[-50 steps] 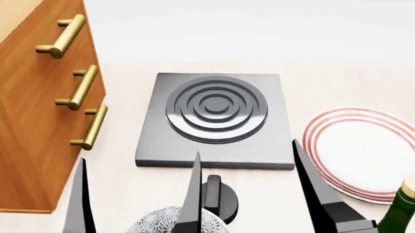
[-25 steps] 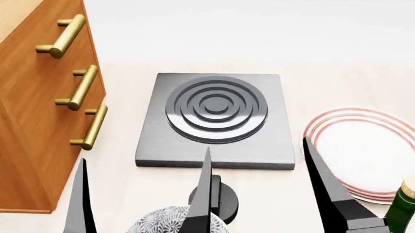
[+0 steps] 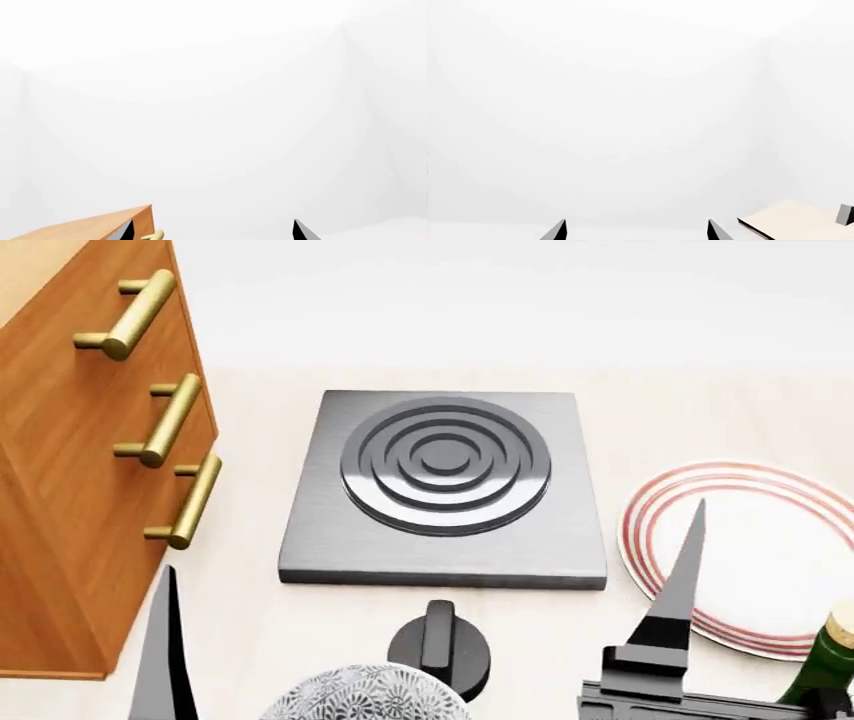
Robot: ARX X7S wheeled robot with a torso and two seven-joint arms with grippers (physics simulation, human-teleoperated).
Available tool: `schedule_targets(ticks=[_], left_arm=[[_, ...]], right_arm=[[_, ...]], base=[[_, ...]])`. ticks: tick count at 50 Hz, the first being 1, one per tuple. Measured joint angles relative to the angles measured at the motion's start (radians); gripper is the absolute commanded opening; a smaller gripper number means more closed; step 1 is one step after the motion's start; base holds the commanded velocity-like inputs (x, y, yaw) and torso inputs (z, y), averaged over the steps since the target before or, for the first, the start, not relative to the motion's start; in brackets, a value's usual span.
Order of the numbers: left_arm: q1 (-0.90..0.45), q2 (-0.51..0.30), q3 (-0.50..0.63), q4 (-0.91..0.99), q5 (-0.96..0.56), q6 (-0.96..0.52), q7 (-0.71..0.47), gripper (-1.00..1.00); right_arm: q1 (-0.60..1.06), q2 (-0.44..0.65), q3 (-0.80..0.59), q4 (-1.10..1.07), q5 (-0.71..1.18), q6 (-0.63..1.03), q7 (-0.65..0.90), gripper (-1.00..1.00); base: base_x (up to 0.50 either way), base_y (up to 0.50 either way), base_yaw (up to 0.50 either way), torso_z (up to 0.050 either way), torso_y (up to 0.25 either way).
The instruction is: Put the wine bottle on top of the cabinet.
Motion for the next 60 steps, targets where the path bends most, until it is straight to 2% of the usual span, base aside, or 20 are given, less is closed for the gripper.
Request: schedule_targets(ticks=[14,32,60], left_arm=[[0.000,0.000,0.001,0.000,0.001,0.006,-0.003,1.00],[0.001,0.000,-0.003,0.000,-0.002,0.017,-0.003,1.00],[0.000,0.000,-0.012,0.000,-0.004,0.017,-0.006,1.00]], right_arm=[[-0.117,0.020,0.075,0.081,-0.006,-0.087,-0.018,1.00],[-0.187,-0.028,0.070,0.208,-0.043,-0.178,-0.069,1.00],[-0.154,-0.139,-0.011,0.426,-0.083,-0.252,-0.163,1.00]], base=[[0.00,0.00,0.00,0.000,0.000],[0.00,0.00,0.00,0.000,0.000],[0.00,0.00,0.00,0.000,0.000]])
